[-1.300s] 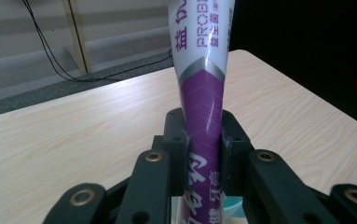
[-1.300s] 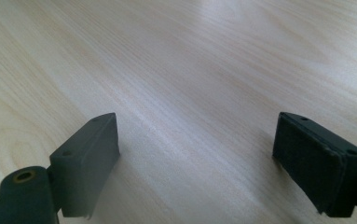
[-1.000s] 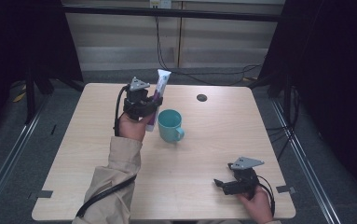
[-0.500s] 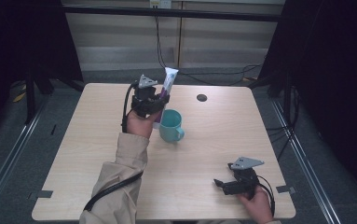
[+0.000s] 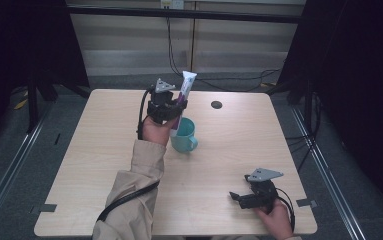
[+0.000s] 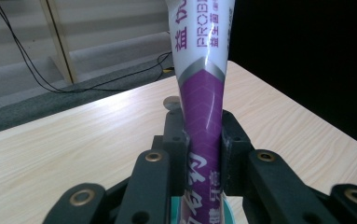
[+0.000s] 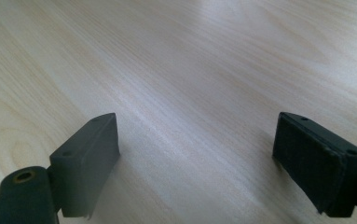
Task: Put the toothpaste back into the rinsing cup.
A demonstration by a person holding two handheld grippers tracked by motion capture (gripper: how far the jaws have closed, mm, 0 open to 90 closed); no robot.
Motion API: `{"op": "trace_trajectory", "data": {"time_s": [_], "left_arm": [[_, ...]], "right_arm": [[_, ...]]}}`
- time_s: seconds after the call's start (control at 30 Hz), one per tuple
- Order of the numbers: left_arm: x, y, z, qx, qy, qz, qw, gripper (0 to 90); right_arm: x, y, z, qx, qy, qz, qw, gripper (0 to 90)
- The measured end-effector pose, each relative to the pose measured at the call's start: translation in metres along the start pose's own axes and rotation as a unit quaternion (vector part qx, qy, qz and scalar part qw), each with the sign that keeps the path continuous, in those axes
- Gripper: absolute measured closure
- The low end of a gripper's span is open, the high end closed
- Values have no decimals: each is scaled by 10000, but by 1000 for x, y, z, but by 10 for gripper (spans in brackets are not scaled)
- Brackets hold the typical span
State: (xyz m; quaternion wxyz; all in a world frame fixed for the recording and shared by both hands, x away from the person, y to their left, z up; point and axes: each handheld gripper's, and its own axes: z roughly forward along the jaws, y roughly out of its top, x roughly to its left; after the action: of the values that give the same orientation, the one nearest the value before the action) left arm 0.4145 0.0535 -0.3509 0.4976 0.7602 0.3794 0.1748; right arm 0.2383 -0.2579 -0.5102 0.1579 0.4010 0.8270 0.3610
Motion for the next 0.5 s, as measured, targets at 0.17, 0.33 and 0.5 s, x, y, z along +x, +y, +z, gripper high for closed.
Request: {"op": "trace_trajectory", "data": {"time_s": [0.17,0.33,0.5], "left_arm": [[-2,0,6,13,0,31,10000,769],[-4,2,11,-3,-10,42,10000,769],[-4,2,15,-36,-34,22,10000,768]], "right_arm": [[0,0,0,0,1,-3,10000,135],[0,0,0,0,-1,-5,10000,135],[0,0,0,-3,-1,-9,10000,135]]}}
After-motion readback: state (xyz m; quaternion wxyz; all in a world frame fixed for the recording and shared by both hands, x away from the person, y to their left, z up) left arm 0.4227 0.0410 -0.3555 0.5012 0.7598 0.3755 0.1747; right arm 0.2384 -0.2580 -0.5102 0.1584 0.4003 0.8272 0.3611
